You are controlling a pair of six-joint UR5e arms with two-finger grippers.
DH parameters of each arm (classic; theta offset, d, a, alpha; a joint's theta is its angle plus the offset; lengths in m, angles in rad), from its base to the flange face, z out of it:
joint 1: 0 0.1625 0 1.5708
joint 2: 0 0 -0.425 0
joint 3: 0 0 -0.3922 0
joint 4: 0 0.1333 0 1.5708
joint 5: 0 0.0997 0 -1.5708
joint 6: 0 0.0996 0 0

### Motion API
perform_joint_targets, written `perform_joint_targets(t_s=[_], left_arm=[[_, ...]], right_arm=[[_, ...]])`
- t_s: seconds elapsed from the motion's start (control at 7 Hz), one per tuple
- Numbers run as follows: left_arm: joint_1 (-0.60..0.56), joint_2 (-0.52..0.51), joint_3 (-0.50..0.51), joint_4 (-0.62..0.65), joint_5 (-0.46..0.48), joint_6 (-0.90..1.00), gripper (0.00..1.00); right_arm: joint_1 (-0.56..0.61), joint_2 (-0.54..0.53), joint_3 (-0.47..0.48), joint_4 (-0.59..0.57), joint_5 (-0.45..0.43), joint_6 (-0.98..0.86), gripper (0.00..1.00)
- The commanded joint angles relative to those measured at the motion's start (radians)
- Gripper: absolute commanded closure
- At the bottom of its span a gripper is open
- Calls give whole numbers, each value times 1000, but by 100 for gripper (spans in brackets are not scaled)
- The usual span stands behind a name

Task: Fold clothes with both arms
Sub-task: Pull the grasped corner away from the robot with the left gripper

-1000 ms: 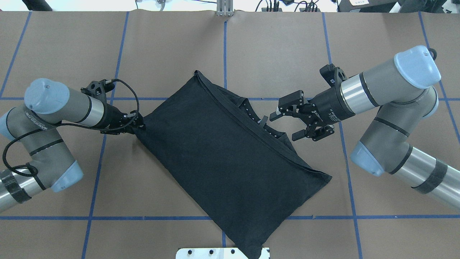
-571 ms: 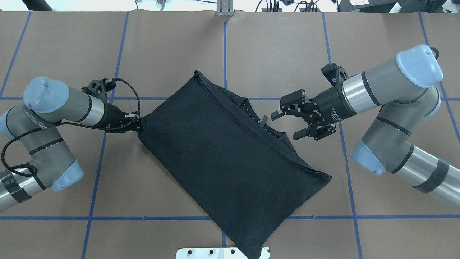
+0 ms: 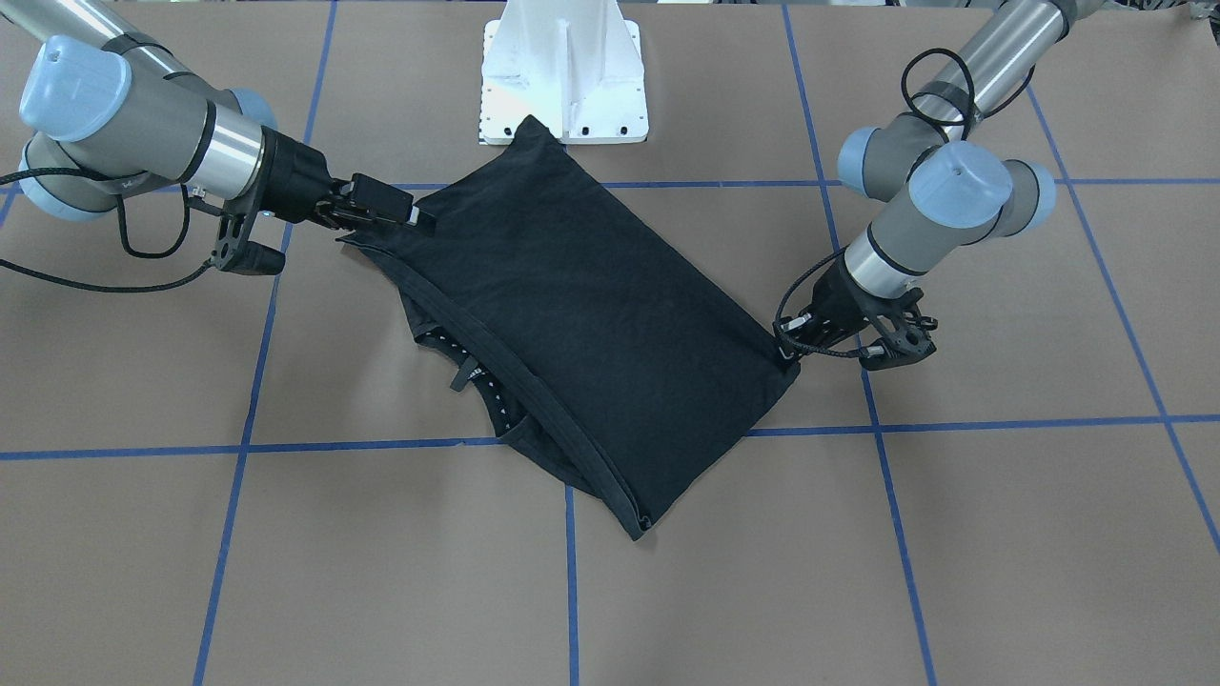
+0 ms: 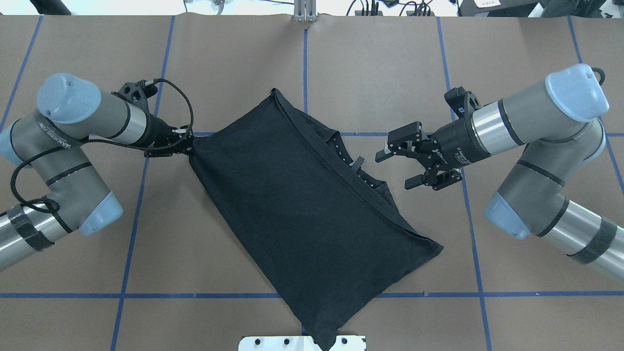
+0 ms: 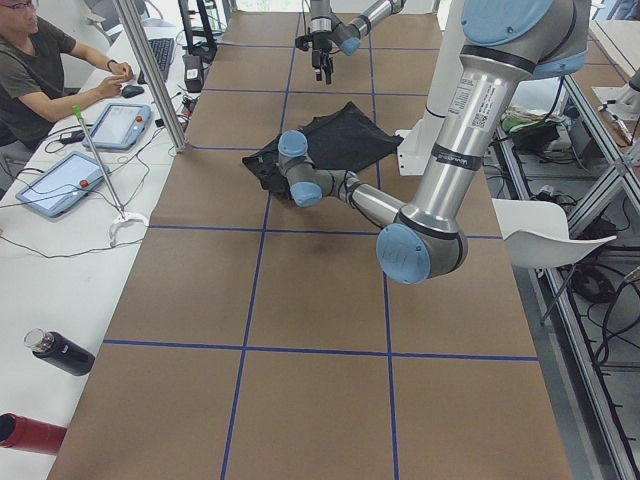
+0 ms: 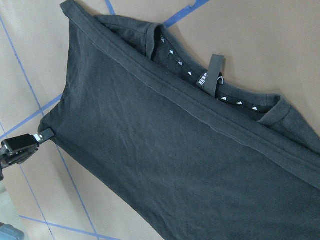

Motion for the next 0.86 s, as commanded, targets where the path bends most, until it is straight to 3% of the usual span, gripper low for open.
perform_joint_targets(t_s=[0.0,0.57,0.71], left_arm=[[-26,-95,87,14,27,5,100],[-26,-322,310,-6,194,3,100],[-26,-357,380,-87,229,3,100]], right_arm=[[3,-1,1,0,-1,1,0],[15,-19,2,3,-15,-4,0],[15,-21,2,3,-18,-4,0]])
